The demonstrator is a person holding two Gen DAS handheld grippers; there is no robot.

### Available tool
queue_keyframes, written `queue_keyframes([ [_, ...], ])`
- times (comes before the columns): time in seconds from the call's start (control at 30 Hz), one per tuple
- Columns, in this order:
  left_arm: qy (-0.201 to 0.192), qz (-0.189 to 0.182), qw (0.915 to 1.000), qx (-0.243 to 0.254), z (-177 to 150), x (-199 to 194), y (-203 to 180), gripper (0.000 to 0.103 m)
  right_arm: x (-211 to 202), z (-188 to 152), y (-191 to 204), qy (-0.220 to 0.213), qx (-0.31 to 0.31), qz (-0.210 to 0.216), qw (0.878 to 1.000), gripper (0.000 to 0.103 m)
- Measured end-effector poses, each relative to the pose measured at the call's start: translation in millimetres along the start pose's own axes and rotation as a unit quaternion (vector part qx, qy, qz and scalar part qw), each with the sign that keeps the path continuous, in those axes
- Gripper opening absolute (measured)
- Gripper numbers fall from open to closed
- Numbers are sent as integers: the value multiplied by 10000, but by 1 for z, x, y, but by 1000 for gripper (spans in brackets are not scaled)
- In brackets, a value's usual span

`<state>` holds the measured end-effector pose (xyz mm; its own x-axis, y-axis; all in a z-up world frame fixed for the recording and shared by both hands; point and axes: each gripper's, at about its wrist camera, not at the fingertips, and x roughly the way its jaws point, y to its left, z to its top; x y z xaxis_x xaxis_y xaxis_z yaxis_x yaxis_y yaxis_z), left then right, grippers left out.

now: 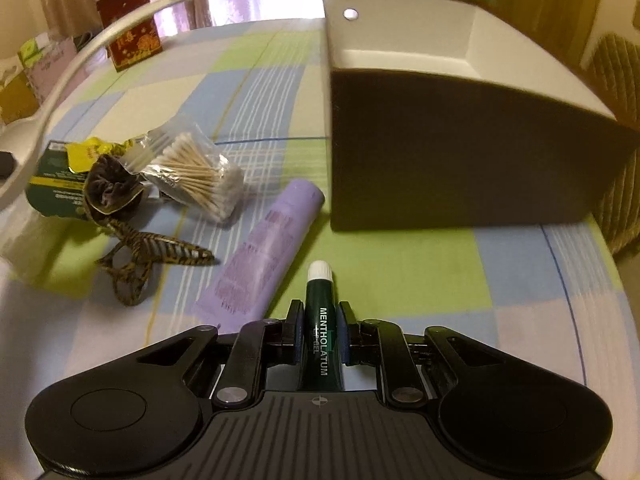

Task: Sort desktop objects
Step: 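Carry the spoon with the left tool and the lip balm with the right tool into the brown box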

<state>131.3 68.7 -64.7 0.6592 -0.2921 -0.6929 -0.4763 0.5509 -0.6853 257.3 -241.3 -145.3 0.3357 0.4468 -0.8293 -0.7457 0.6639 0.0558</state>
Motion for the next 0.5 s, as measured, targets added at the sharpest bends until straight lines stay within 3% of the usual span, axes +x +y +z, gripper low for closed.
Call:
queue_keyframes([
  [0.2,105,-50,9999,113,3,14,-14,1,-40,6,-16,-211,353,217,9989,14],
  [0.5,97,-241,9991,345,20,39,-54,1,-96,53,-50,-937,582,442,9929,14],
])
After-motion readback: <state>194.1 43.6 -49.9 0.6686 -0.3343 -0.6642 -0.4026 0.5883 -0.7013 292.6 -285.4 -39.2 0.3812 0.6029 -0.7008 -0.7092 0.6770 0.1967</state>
